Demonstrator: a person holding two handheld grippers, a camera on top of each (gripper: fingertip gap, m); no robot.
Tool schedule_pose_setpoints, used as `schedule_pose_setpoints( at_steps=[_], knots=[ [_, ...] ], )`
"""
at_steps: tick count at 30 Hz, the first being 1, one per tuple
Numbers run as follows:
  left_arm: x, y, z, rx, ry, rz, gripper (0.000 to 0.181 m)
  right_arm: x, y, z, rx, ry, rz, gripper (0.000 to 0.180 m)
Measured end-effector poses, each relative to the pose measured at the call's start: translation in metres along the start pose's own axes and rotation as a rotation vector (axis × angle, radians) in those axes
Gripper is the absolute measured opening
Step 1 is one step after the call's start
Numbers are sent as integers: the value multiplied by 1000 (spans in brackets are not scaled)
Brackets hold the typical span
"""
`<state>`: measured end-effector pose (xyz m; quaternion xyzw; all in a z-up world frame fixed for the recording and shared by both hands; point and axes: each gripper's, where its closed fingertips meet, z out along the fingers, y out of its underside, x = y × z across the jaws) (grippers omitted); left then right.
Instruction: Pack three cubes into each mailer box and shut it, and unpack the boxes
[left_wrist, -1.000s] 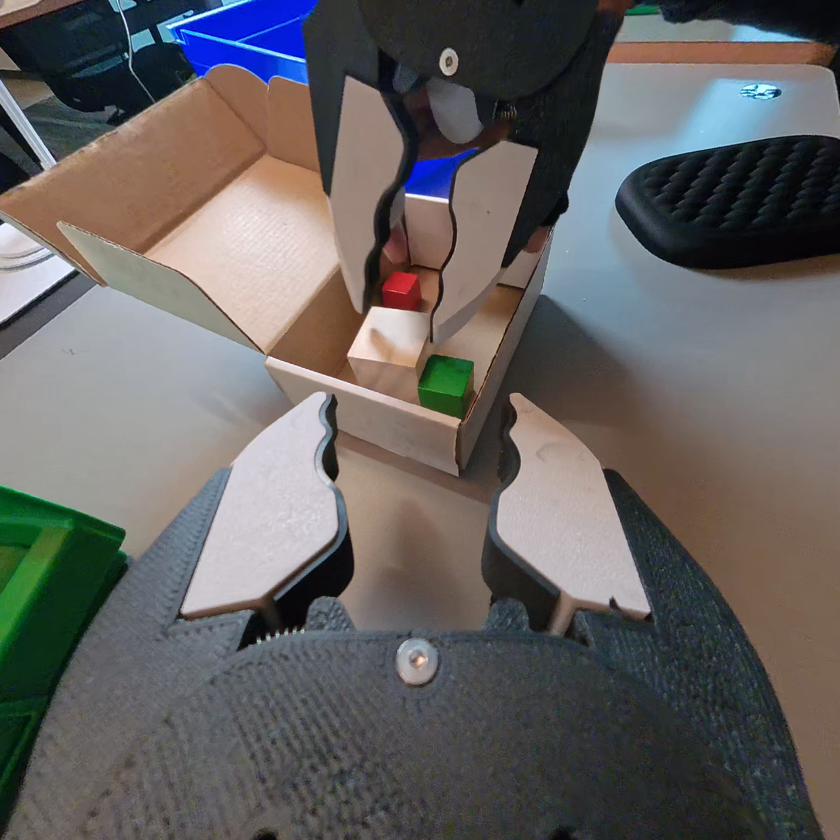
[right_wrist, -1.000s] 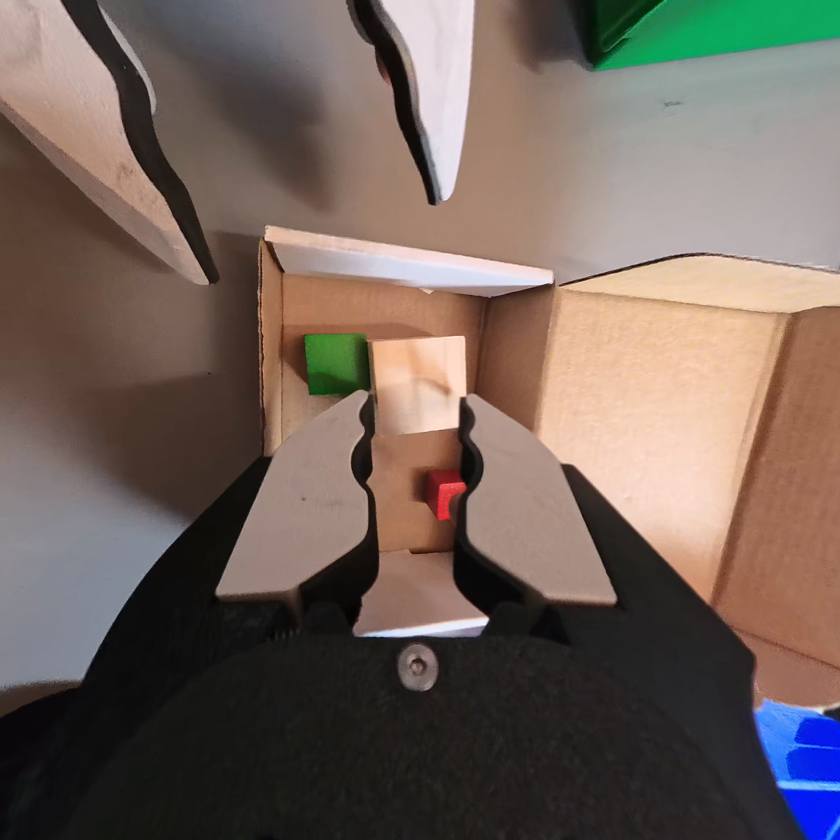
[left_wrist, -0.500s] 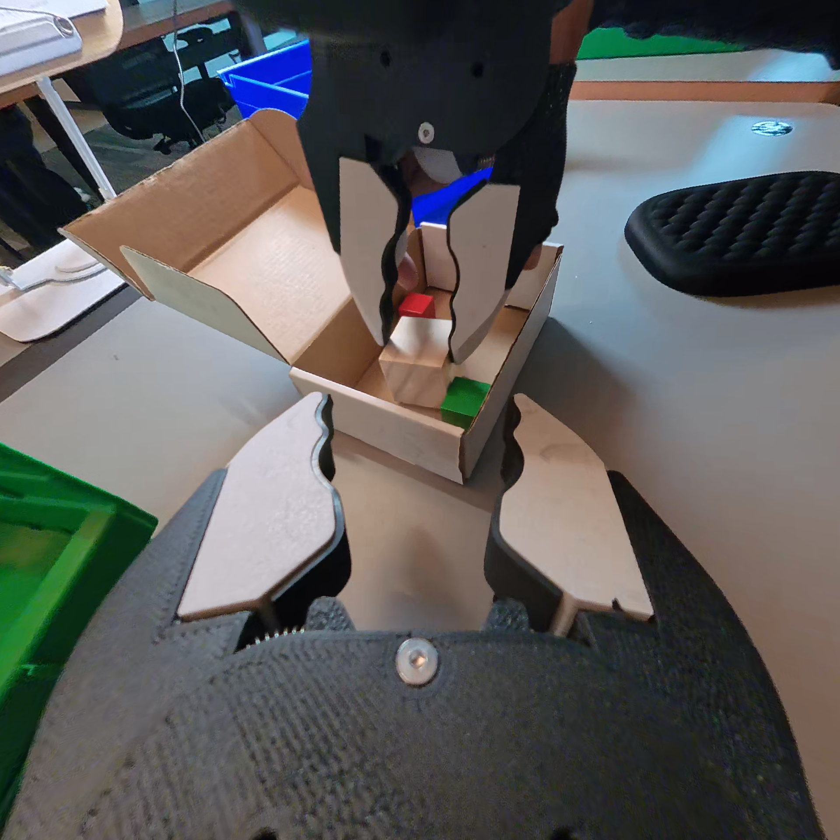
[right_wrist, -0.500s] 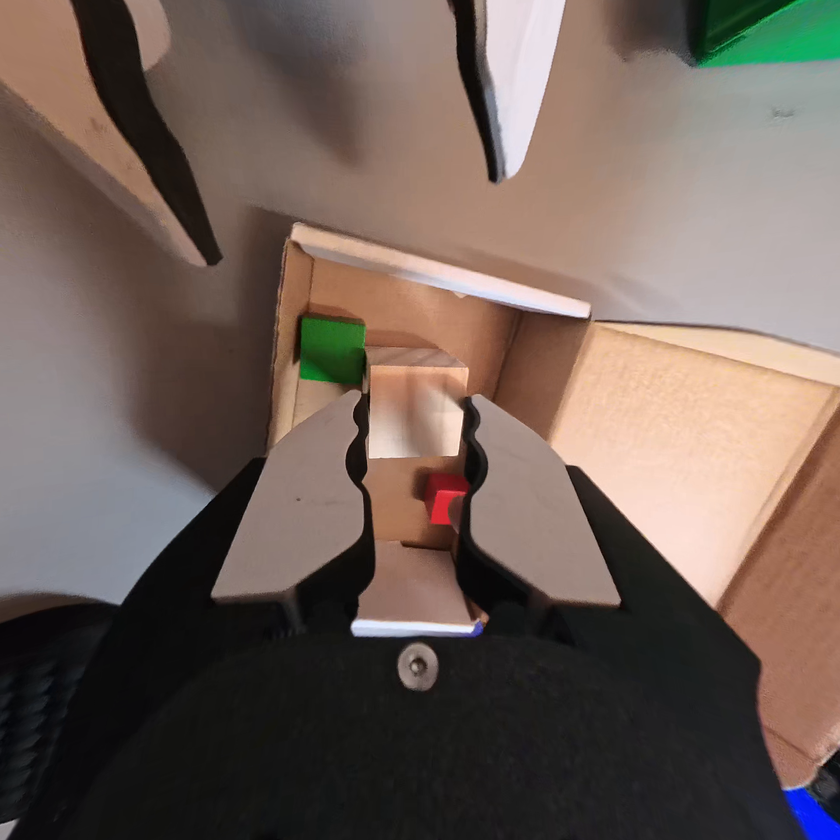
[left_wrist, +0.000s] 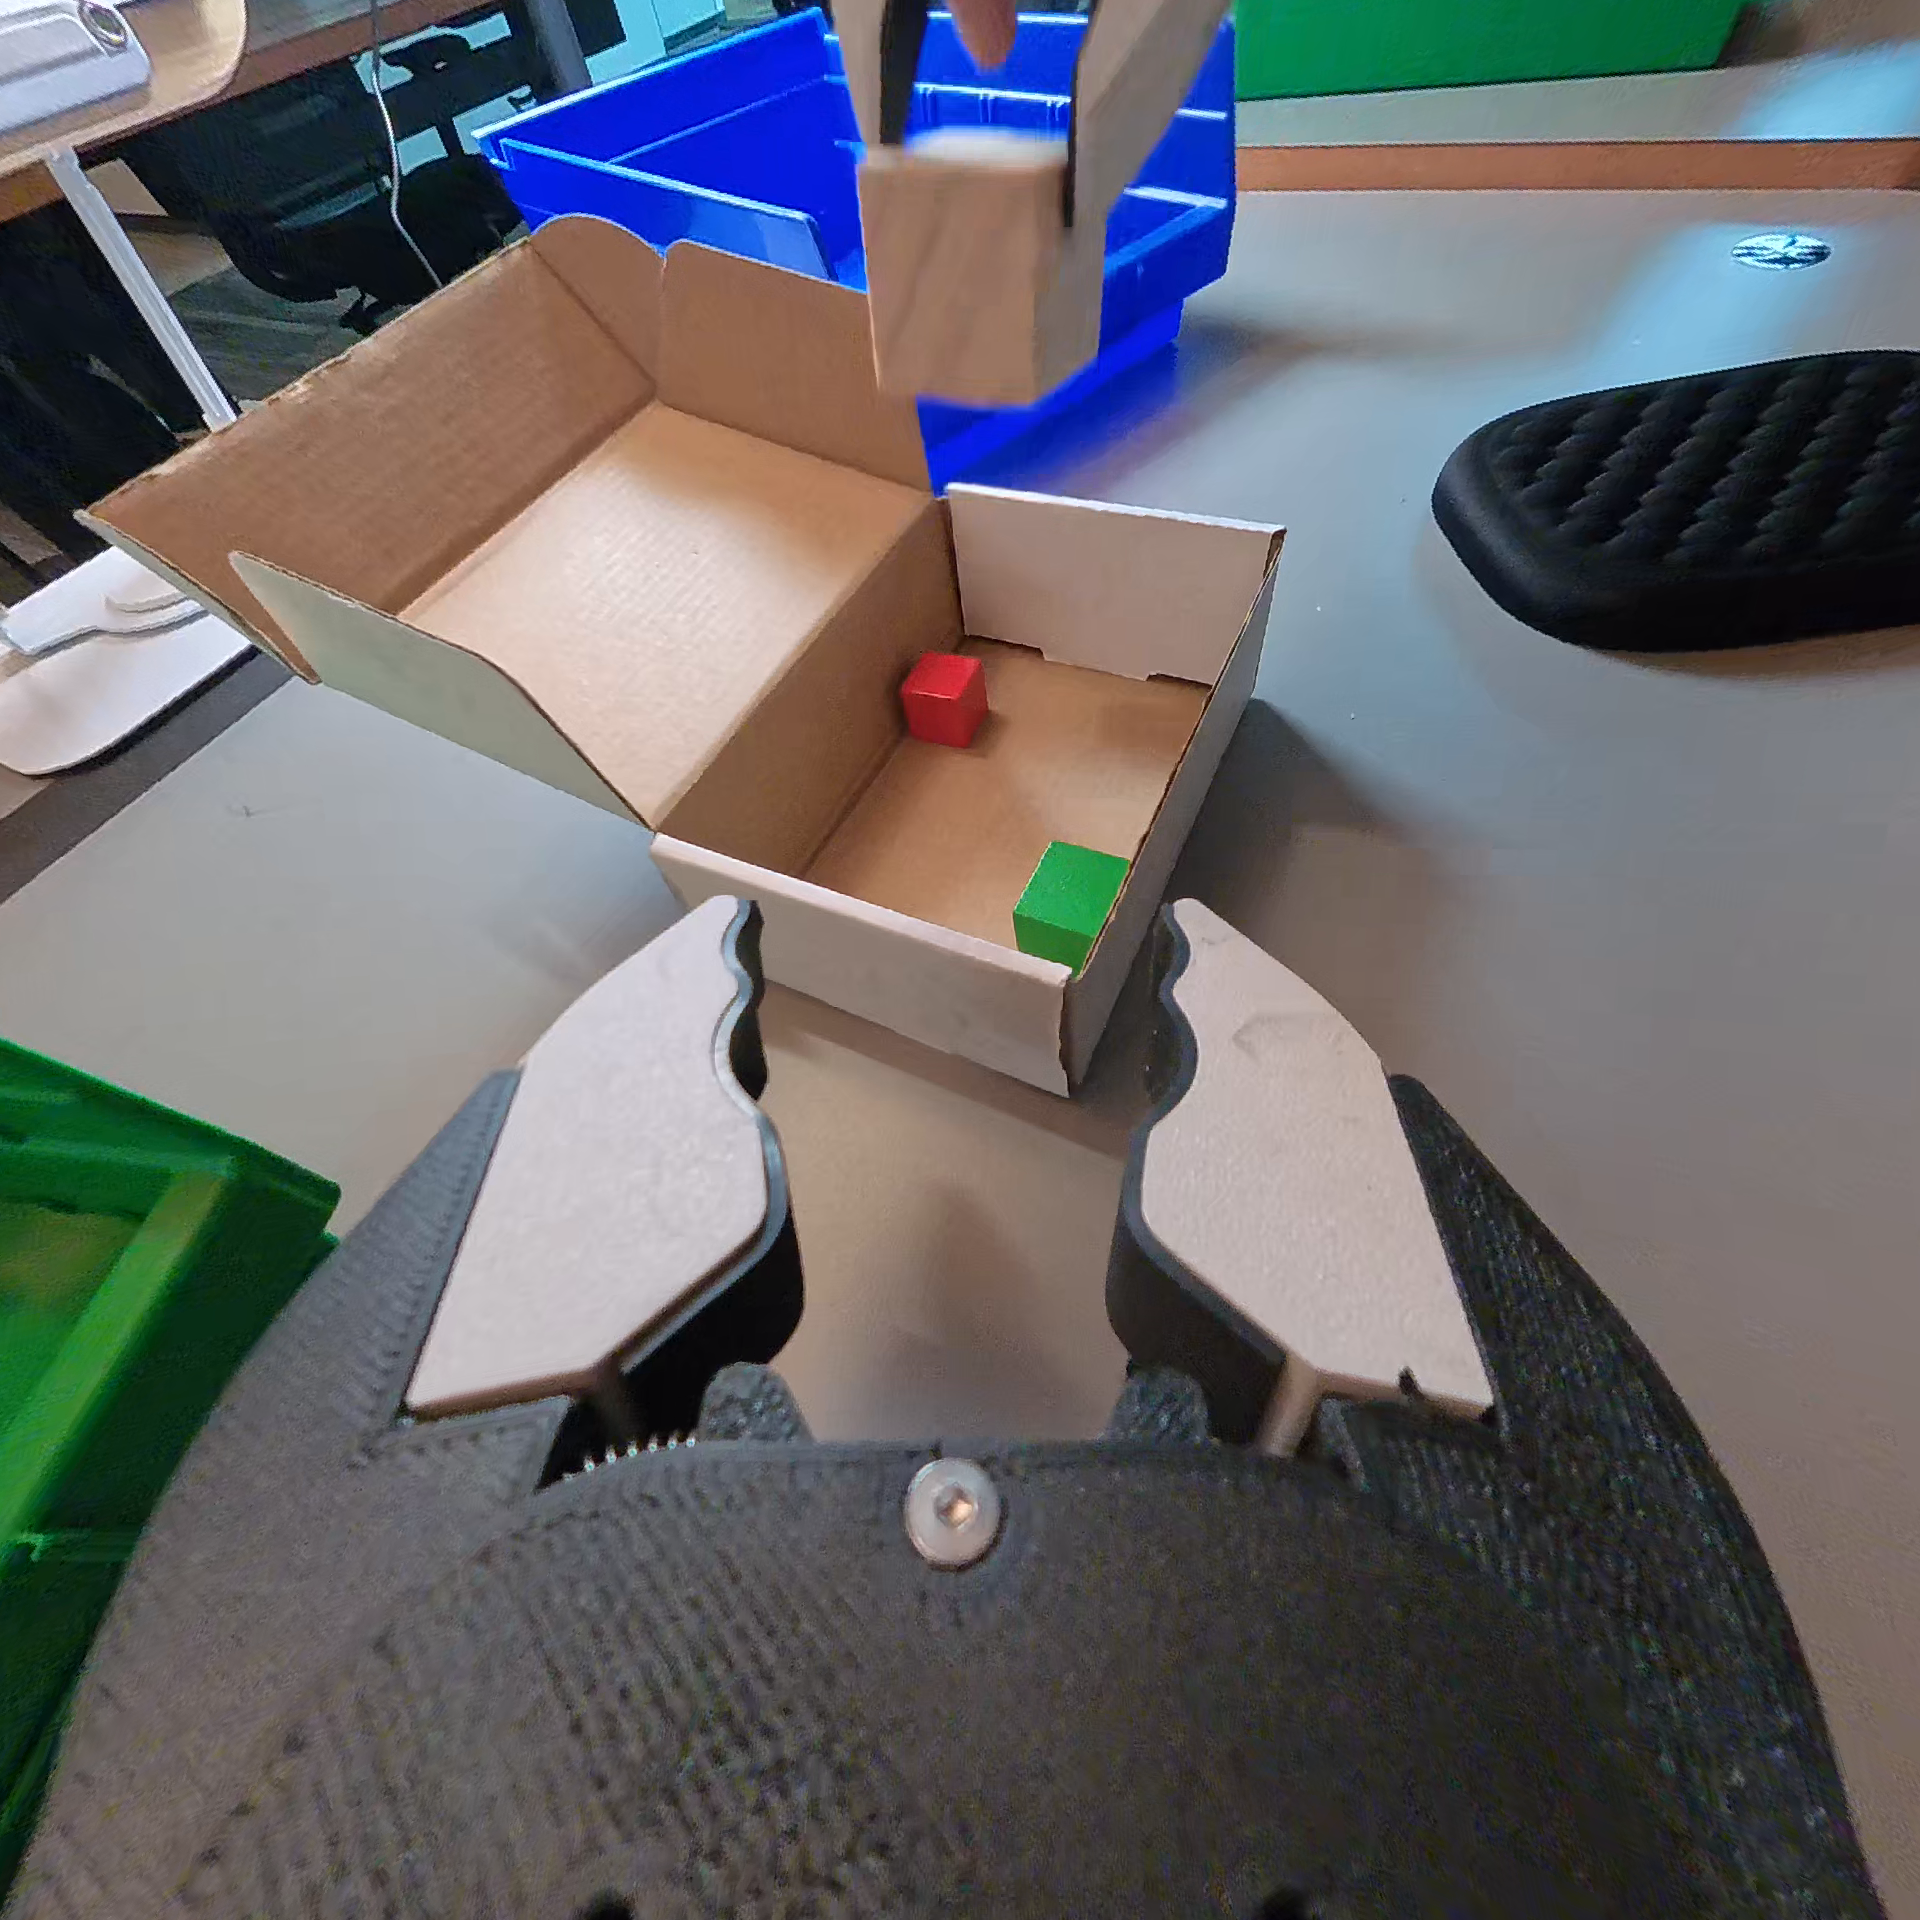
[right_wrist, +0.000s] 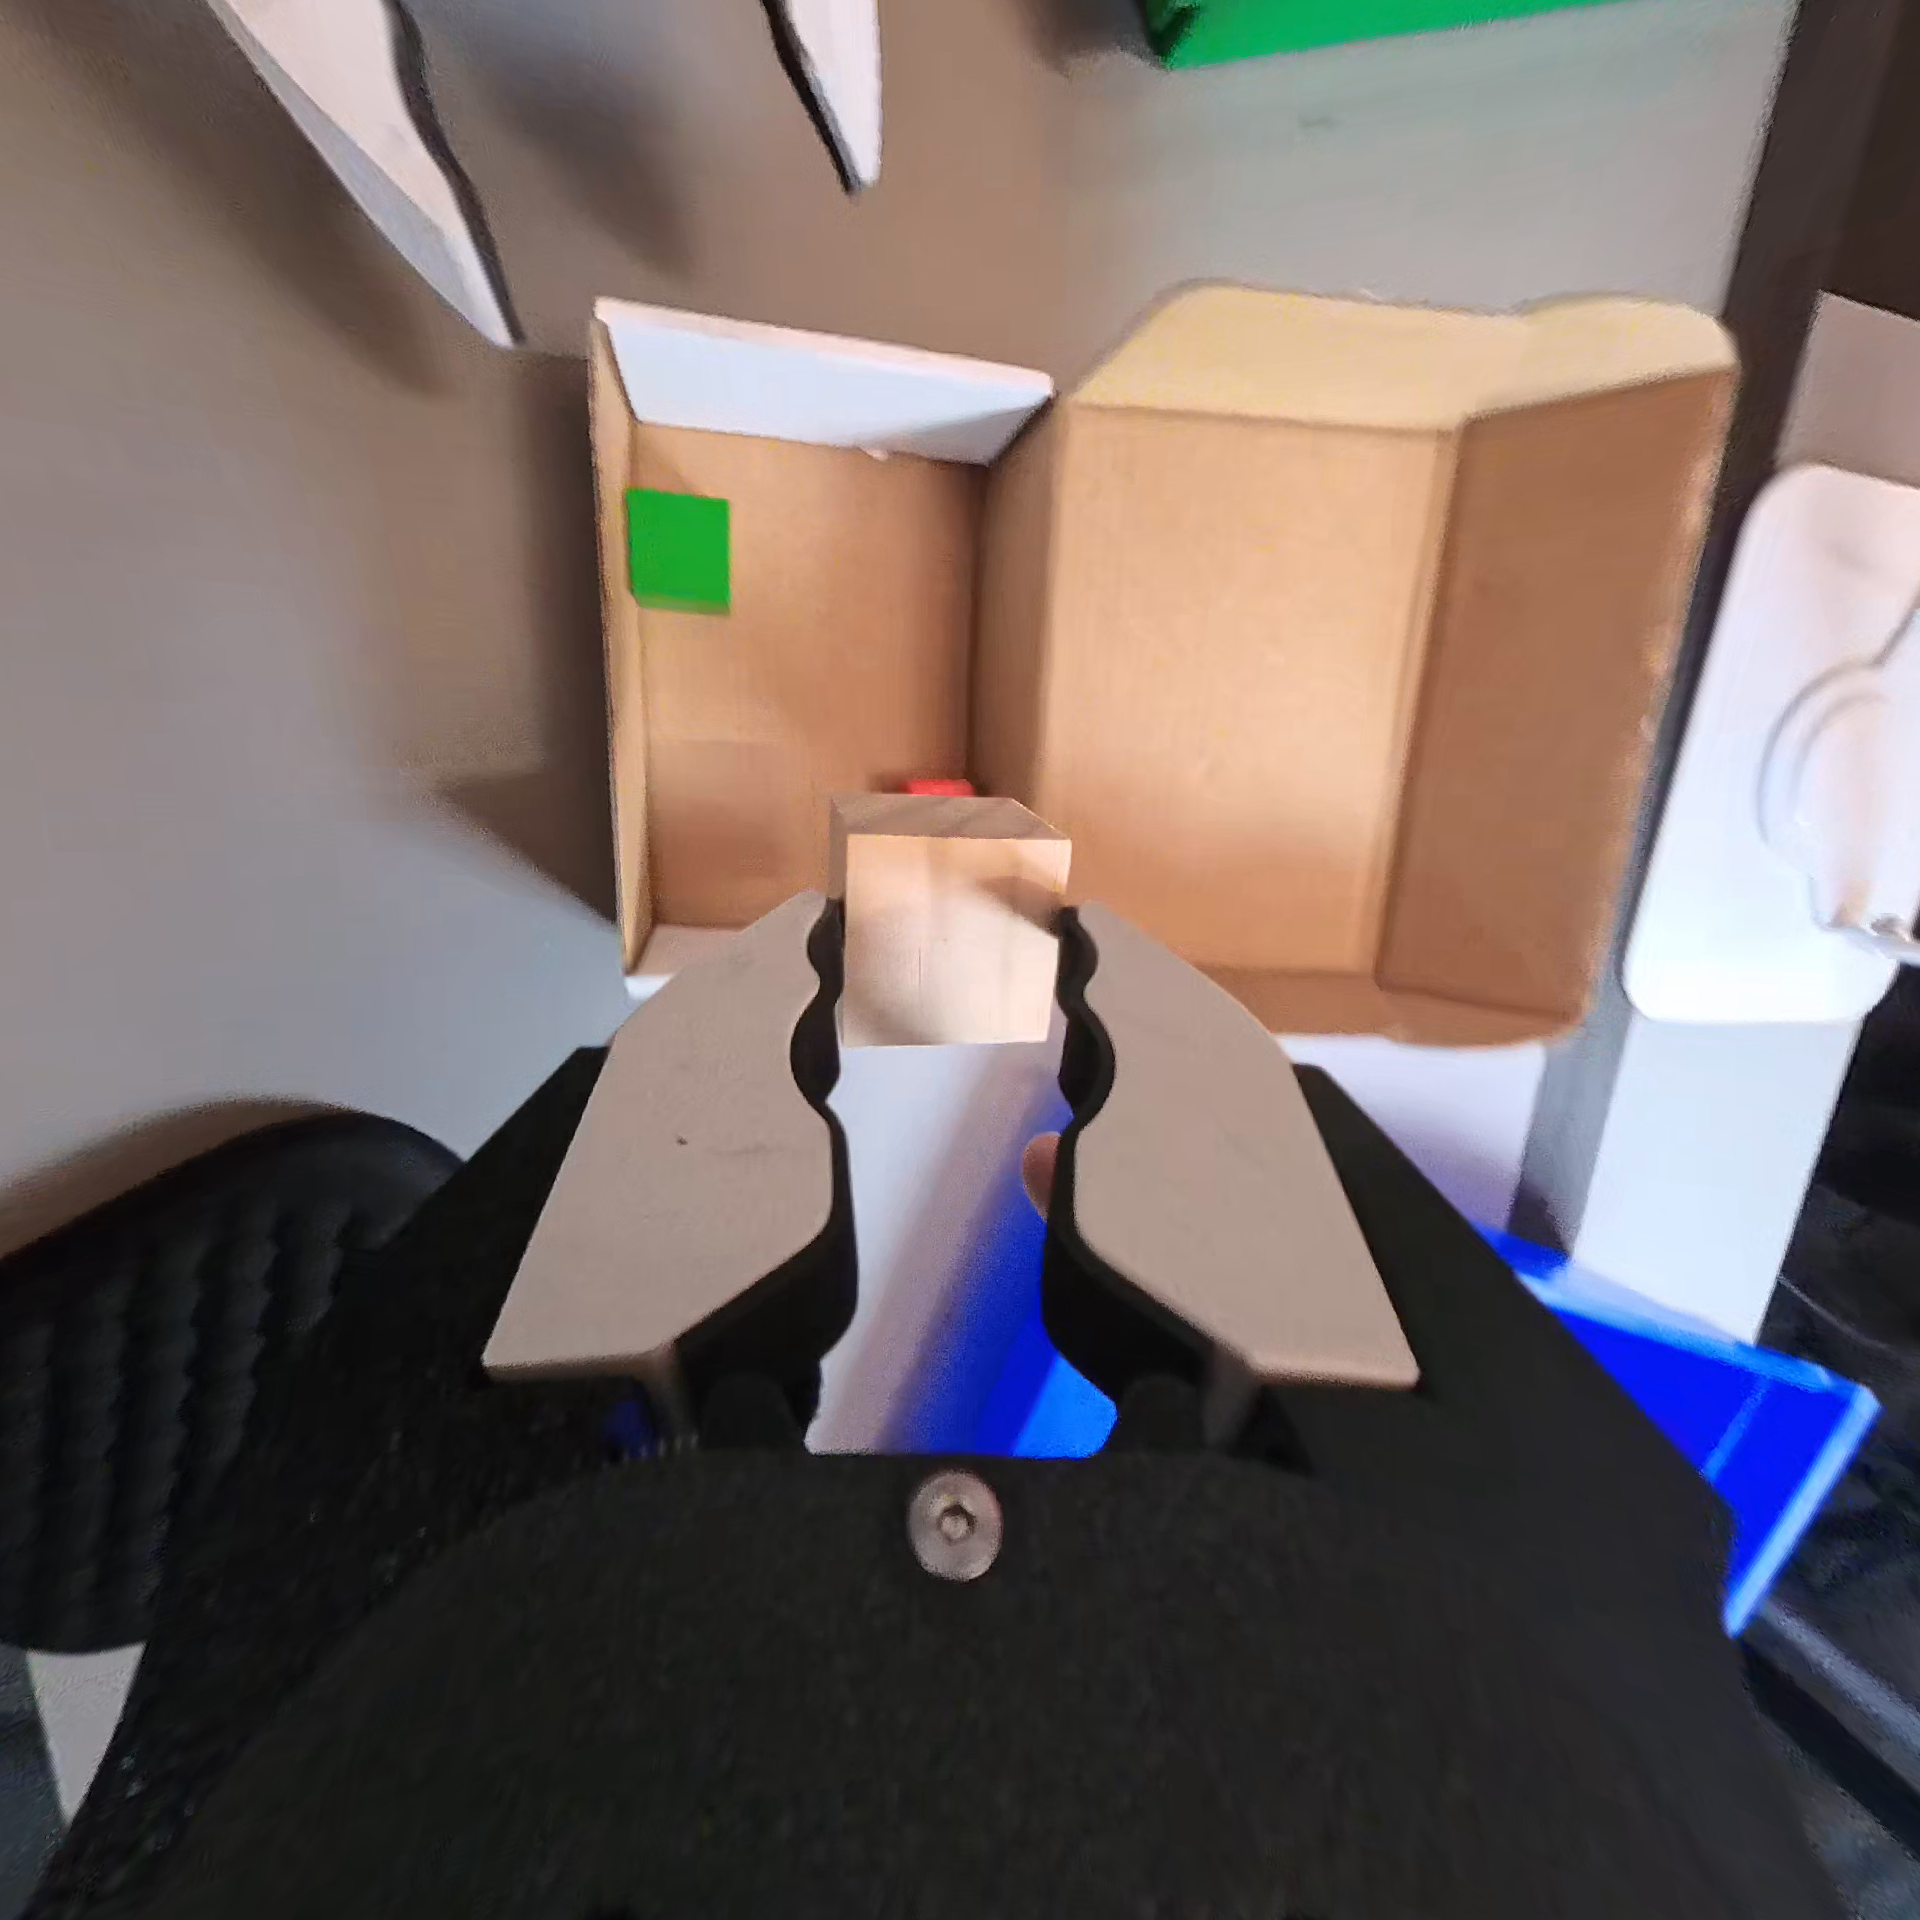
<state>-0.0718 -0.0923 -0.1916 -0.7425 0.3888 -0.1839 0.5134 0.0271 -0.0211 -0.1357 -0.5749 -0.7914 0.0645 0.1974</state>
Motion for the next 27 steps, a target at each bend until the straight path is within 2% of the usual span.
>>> schedule_pose_setpoints(
  at_steps=[5, 8, 12, 16, 21, 27],
  knots=[
    [-2, 0, 1, 2, -3, -7, 71, 47, 48, -38, -80, 119, 101, 40],
    [-3, 0, 1, 2, -10, -6, 71, 78, 90, -43, -154, 164, 186, 40],
    [-5, 1, 1, 1, -16, -11, 71, 107, 144, -22, -234, 168, 290, 39],
    [-6, 4, 2, -4, -13, -21, 71, 121, 177, 13, -244, 140, 344, 40],
    [-11, 6, 2, -5, -16, -39, 71, 131, 200, 46, -257, 116, 353, 40],
    [-13, 9, 3, -10, -14, -53, 71, 139, 210, 60, -292, 99, 344, 40]
  ],
)
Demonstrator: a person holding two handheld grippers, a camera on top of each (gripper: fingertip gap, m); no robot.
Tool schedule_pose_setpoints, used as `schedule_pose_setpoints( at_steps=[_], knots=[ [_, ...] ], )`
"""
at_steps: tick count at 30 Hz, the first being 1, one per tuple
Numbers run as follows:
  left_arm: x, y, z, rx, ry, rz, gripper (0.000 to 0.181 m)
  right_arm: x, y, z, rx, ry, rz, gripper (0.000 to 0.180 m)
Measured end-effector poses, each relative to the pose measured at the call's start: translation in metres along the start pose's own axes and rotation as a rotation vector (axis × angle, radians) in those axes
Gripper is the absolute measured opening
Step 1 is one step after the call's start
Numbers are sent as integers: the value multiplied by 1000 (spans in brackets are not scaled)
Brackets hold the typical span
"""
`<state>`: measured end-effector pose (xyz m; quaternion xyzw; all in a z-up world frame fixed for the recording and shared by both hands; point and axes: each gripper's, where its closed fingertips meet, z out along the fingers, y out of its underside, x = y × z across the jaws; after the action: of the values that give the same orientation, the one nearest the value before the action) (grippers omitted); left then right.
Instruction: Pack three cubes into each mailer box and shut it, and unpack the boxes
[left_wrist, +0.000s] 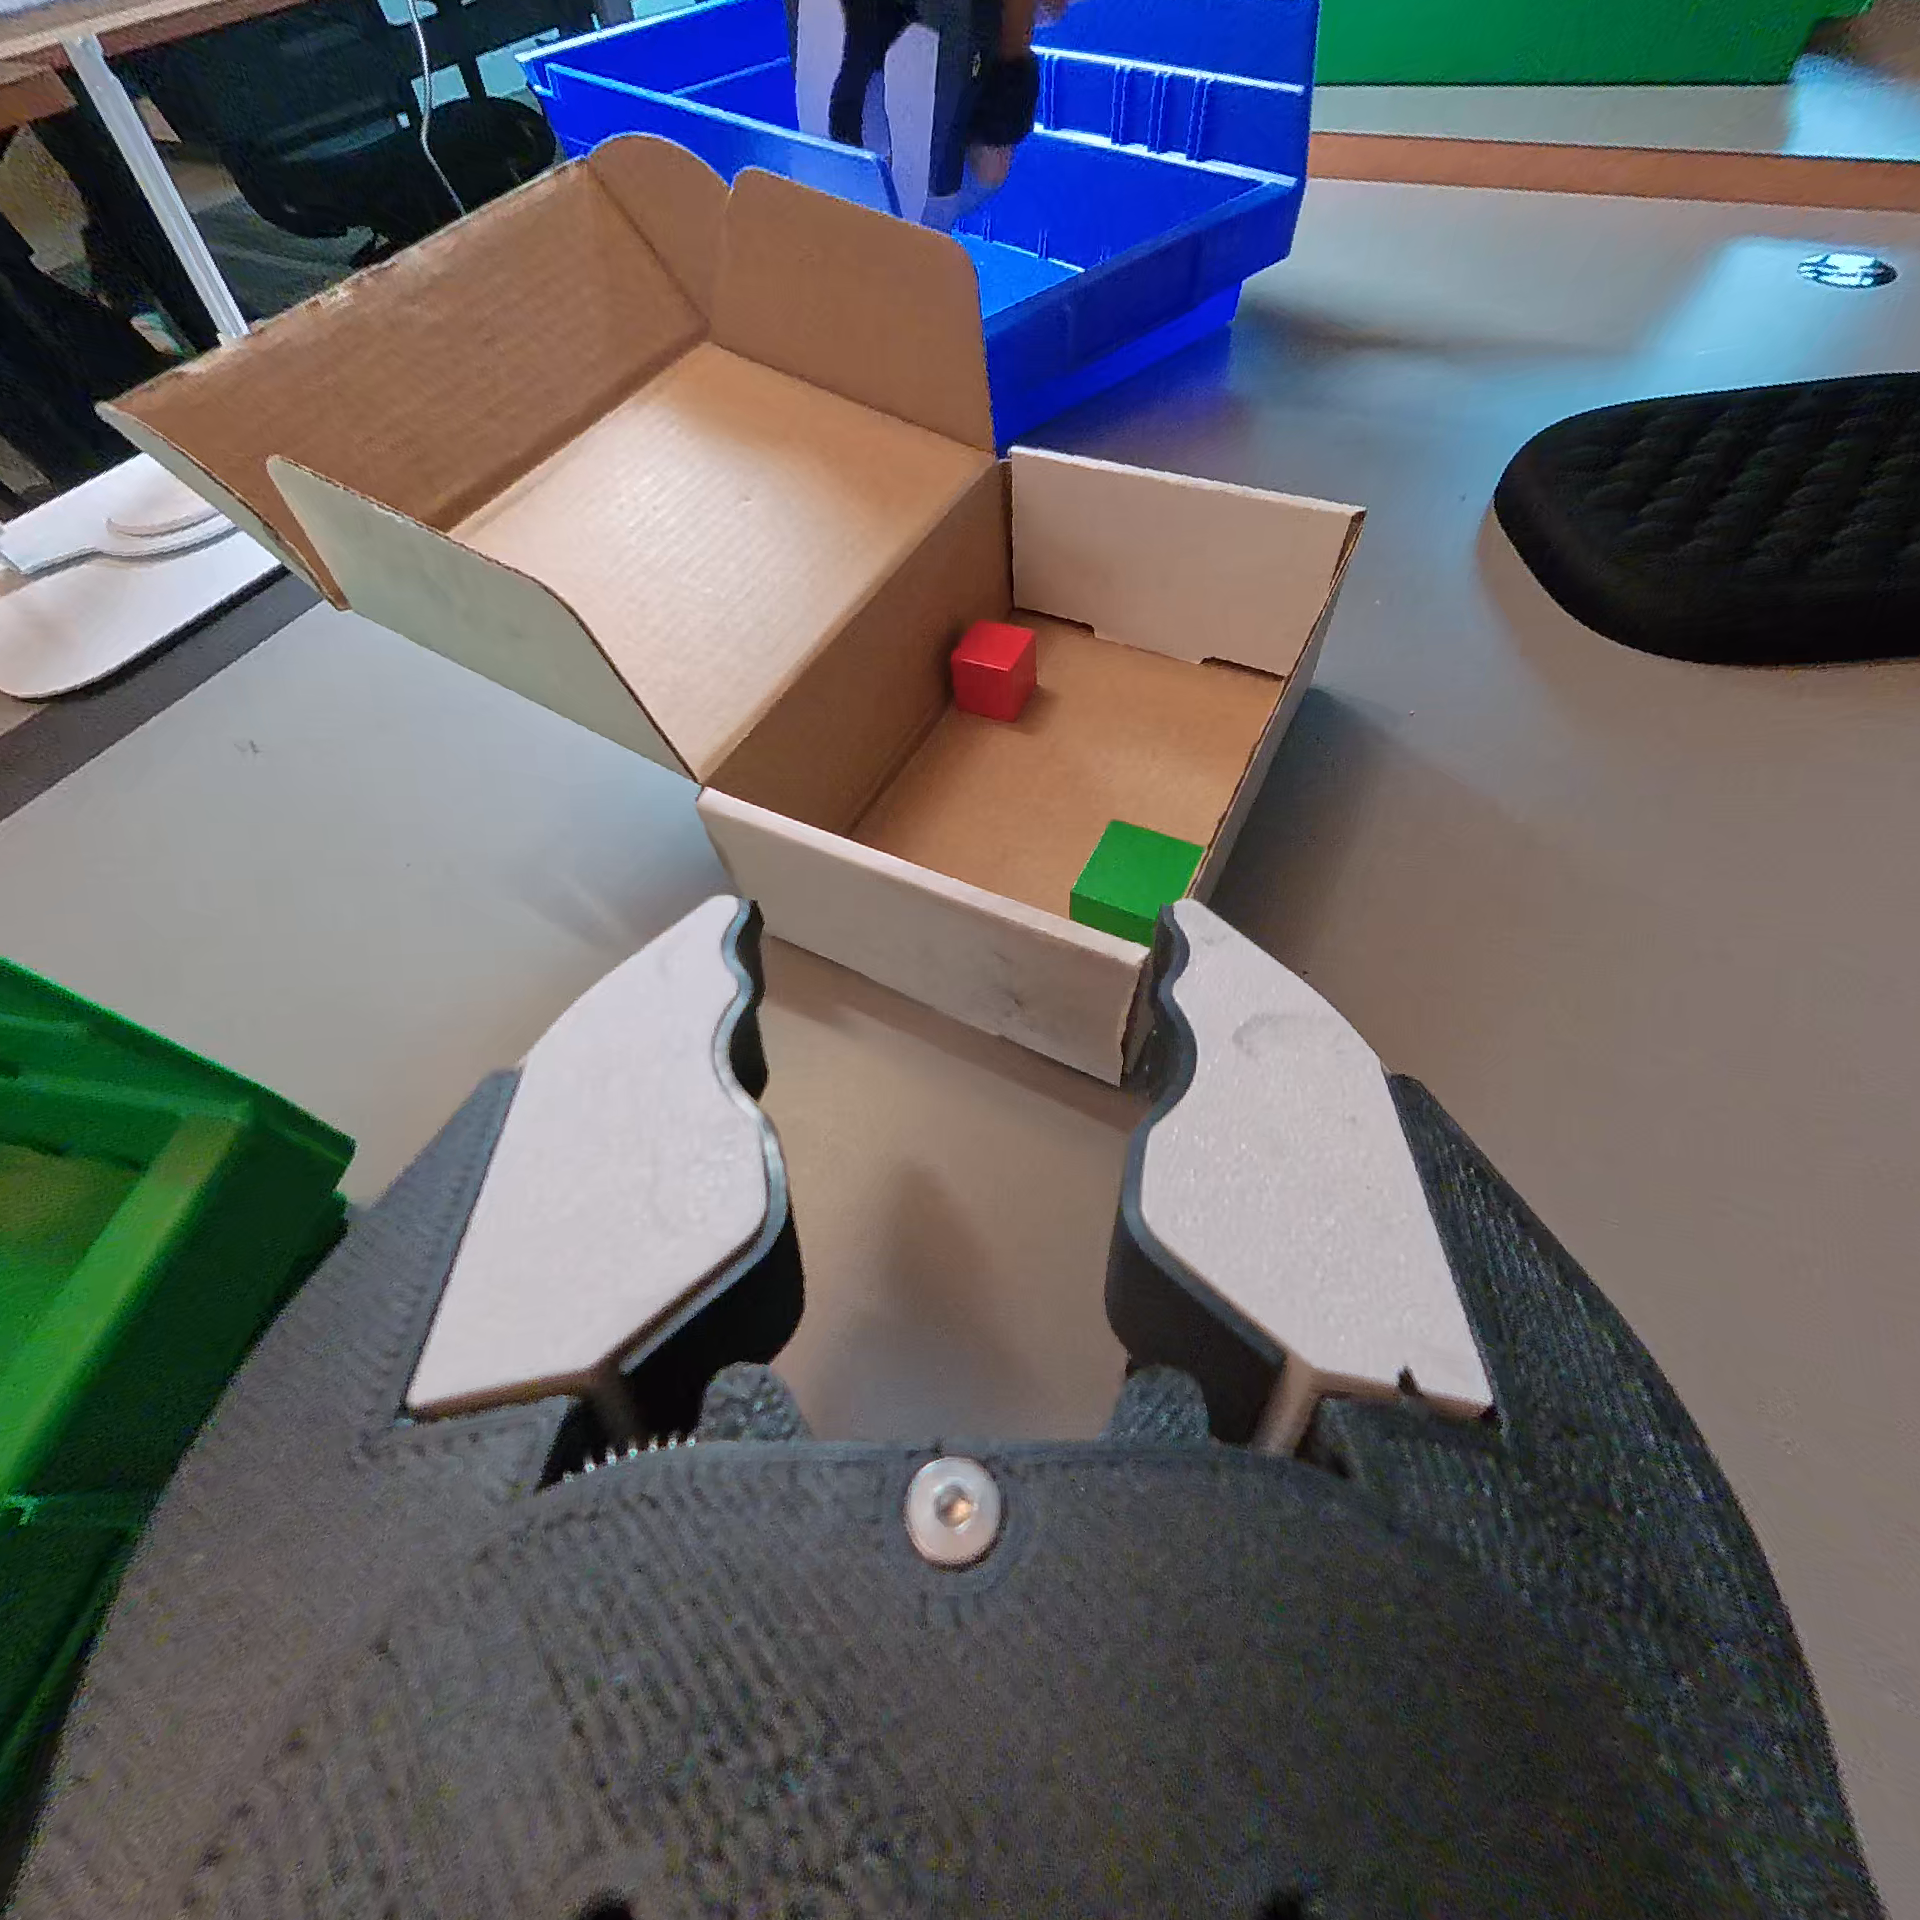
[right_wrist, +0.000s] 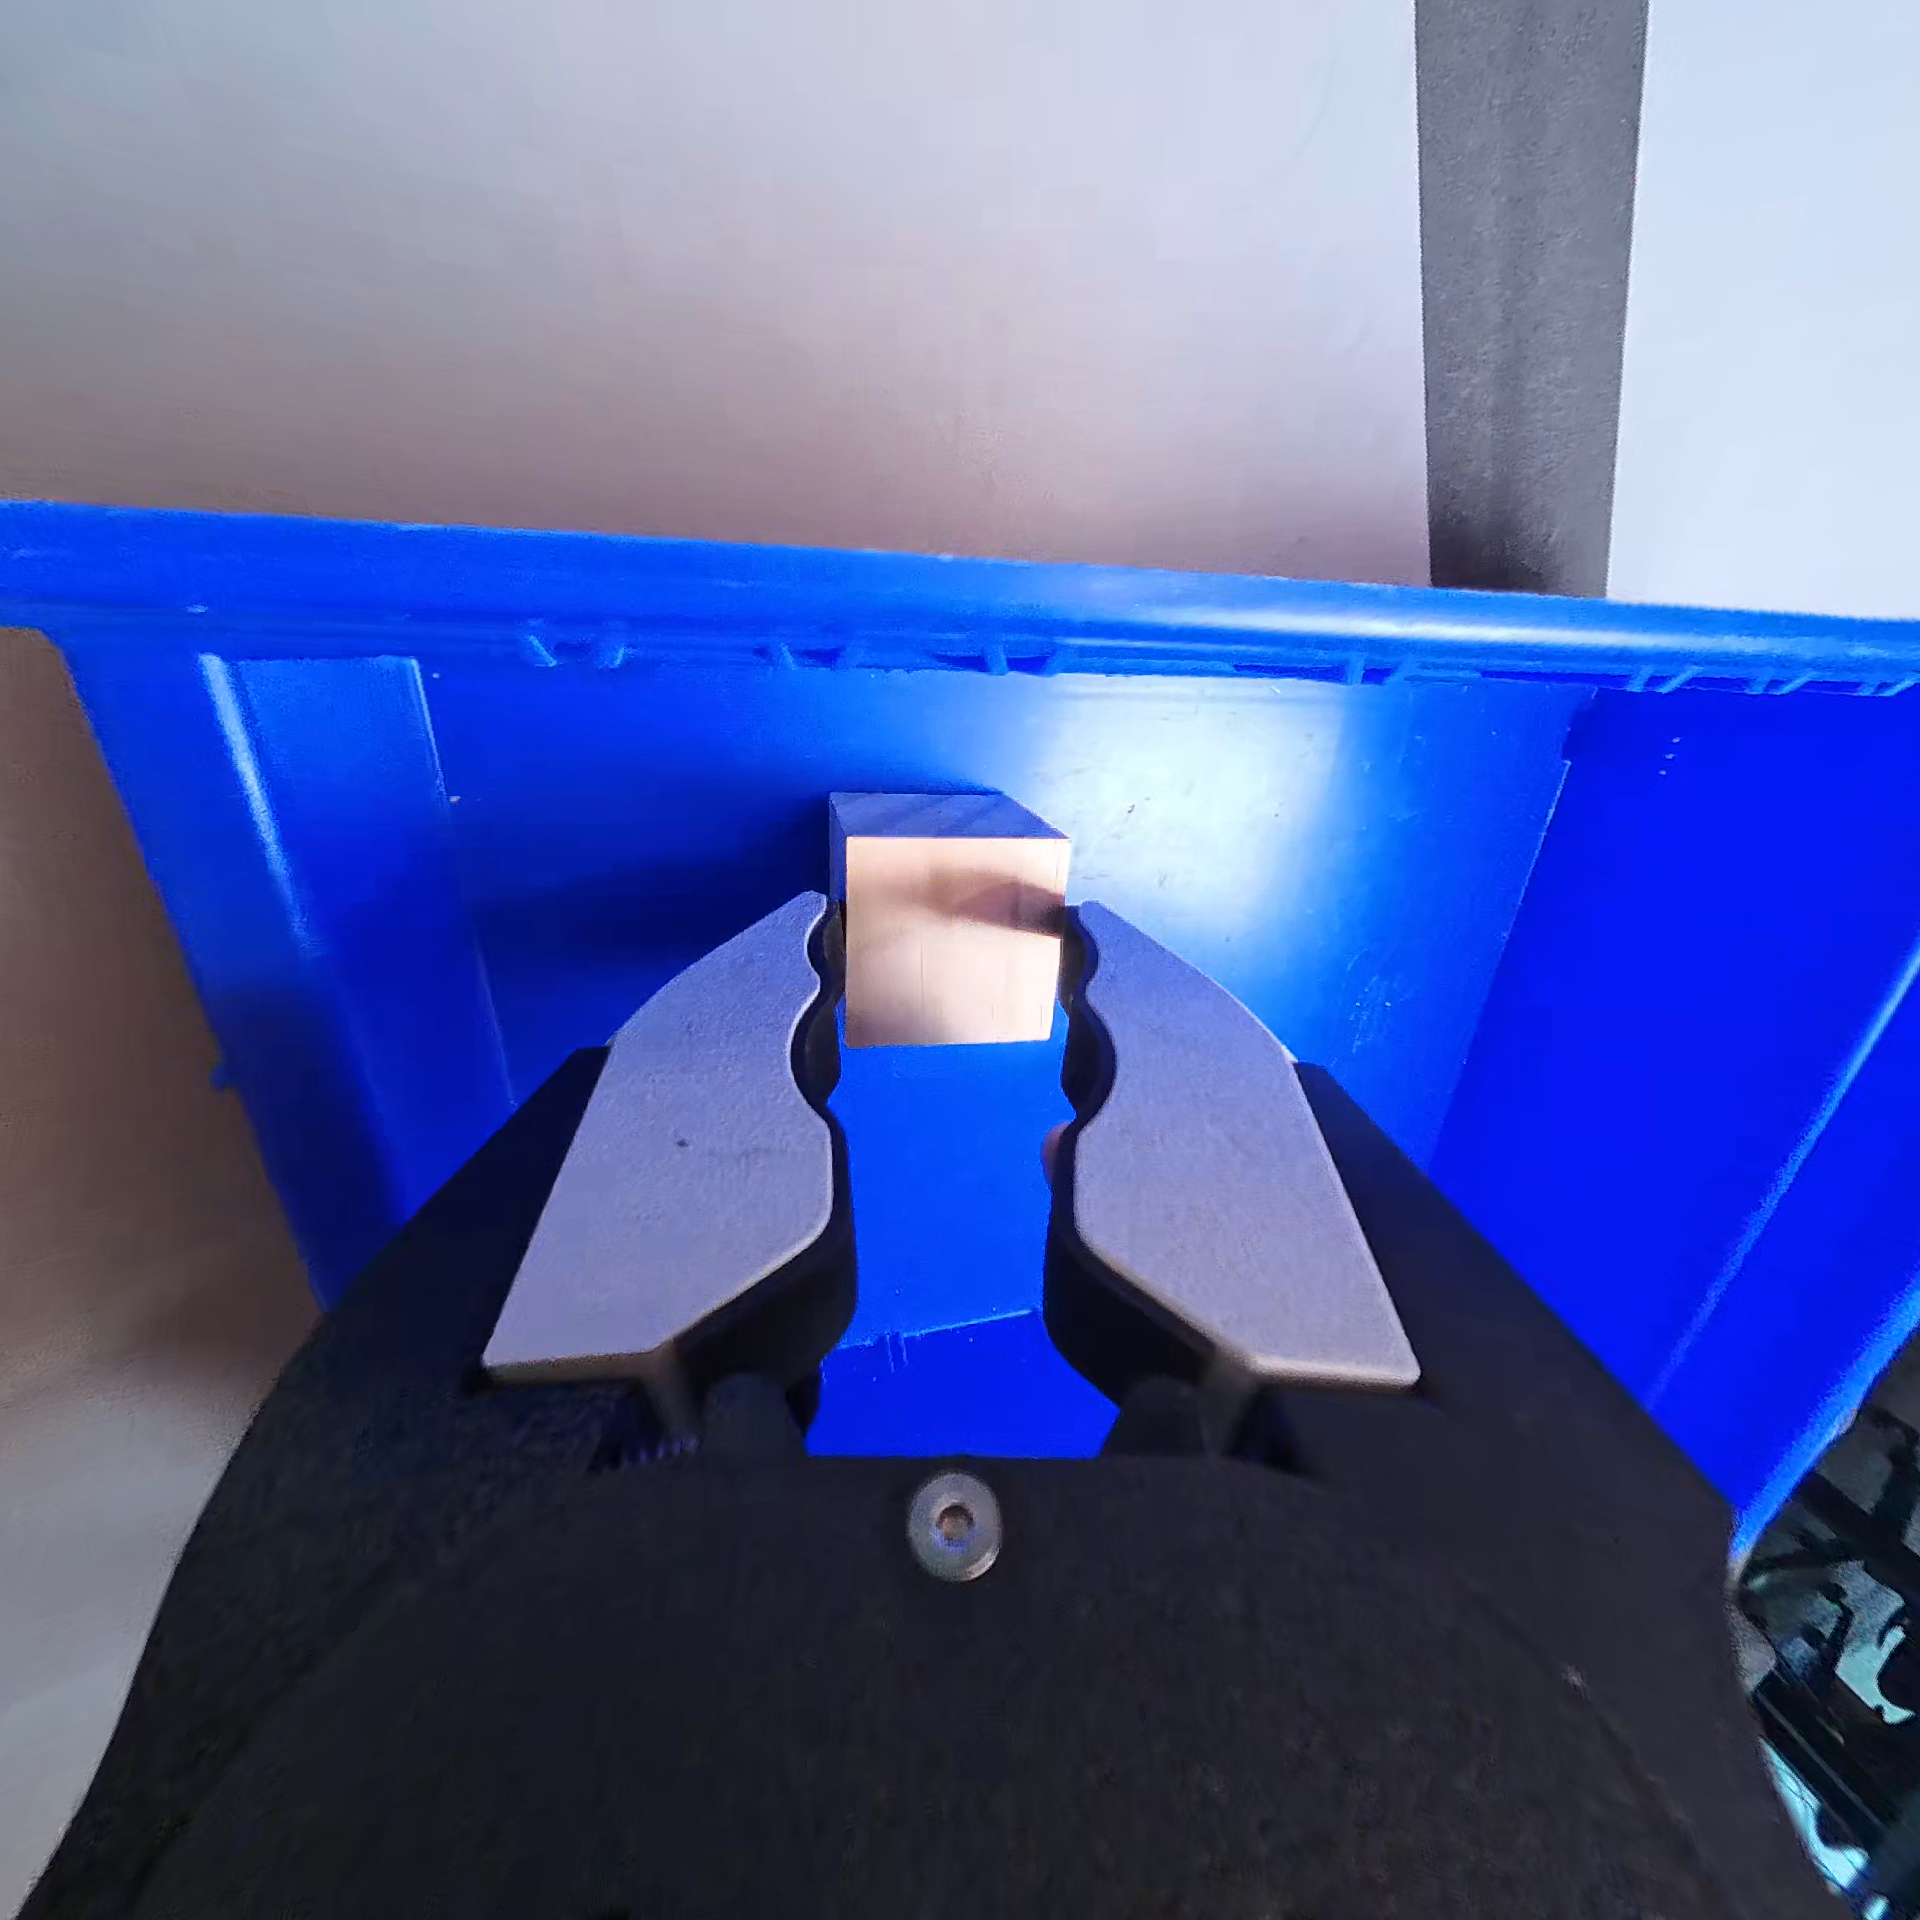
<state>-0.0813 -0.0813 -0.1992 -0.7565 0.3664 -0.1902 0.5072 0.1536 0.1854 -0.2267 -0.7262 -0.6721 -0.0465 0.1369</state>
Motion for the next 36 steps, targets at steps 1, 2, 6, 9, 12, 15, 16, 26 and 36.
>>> schedule_pose_setpoints(
  at_steps=[1, 2, 6, 9, 12, 15, 16, 26, 36],
  knots=[
    [0, 1, 1, -3, 1, -1, 71, 1, -1, 1, 0, 2, 0, 40],
    [0, 2, 1, -6, 2, -2, 71, 2, -2, 1, 7, 1, 4, 40],
    [-1, 2, 1, -6, -1, -1, 71, 6, -2, -1, 9, 33, 10, 44],
    [-1, 0, -1, 1, -2, -5, 71, 8, -9, -21, 54, 70, 32, 52],
    [-1, -1, -1, 4, -2, -4, 71, 5, -31, -62, 174, 118, 19, 49],
    [0, -2, -1, 5, -2, 6, 71, -19, -67, -112, 322, 133, -41, 45],
    [1, -2, -1, 6, -1, 9, 71, -33, -80, -126, 359, 125, -76, 44],
    [0, -6, -8, 21, -27, 33, 71, -207, -161, -104, 336, -109, -427, 41],
    [-4, -5, -11, 21, -32, 29, 71, -272, -175, -42, 258, -375, -406, 41]
  ],
)
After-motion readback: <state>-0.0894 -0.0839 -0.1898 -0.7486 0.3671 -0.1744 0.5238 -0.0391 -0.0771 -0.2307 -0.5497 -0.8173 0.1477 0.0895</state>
